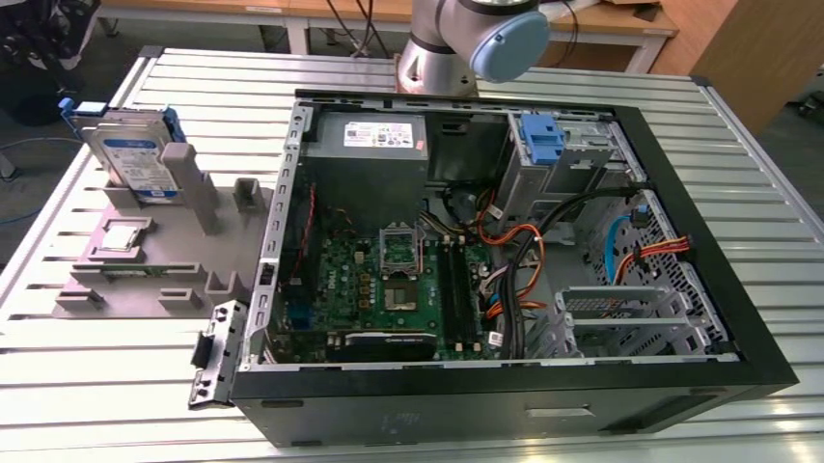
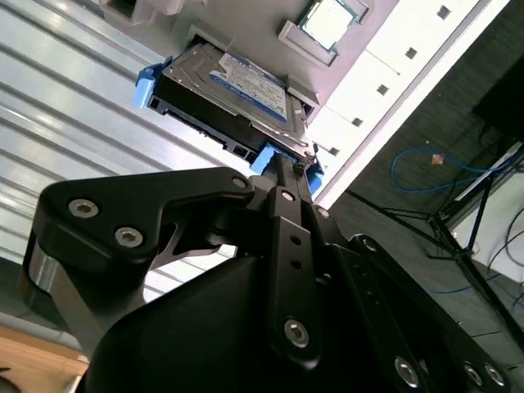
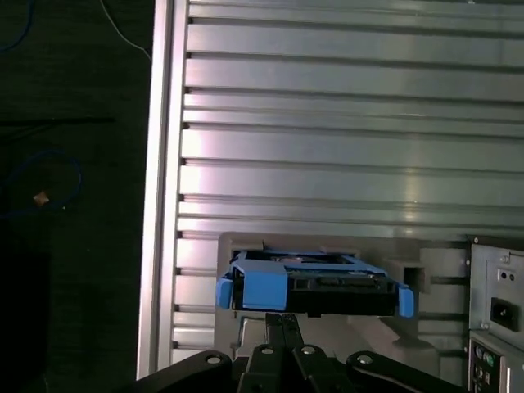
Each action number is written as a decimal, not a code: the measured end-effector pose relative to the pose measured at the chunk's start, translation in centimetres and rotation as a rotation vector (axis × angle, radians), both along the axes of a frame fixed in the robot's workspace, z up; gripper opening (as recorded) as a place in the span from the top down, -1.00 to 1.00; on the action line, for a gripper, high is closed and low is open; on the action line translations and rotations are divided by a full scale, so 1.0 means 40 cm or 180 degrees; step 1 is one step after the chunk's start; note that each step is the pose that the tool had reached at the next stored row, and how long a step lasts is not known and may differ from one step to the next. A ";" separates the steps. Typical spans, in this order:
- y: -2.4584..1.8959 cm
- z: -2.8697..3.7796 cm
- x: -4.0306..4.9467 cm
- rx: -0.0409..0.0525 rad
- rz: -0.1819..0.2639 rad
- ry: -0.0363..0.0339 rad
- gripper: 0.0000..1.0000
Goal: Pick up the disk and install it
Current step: 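Pick up the disk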
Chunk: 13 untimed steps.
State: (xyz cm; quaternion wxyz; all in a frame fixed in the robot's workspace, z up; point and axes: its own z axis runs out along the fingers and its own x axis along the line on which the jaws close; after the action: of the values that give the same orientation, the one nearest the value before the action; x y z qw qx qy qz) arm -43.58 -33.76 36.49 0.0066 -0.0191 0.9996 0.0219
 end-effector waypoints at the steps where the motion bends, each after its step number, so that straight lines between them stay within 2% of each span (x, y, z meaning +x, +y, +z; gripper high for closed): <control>1: 0.000 0.000 0.000 0.0000 0.0057 0.0000 0.80; 8: 0.000 -0.001 0.000 0.0000 0.0460 0.0000 0.80; 13: 0.000 -0.001 0.000 0.0000 0.0698 0.0000 0.80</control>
State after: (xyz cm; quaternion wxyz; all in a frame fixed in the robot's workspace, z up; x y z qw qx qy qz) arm -43.58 -33.77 36.45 0.0041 -0.1284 0.9915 0.0225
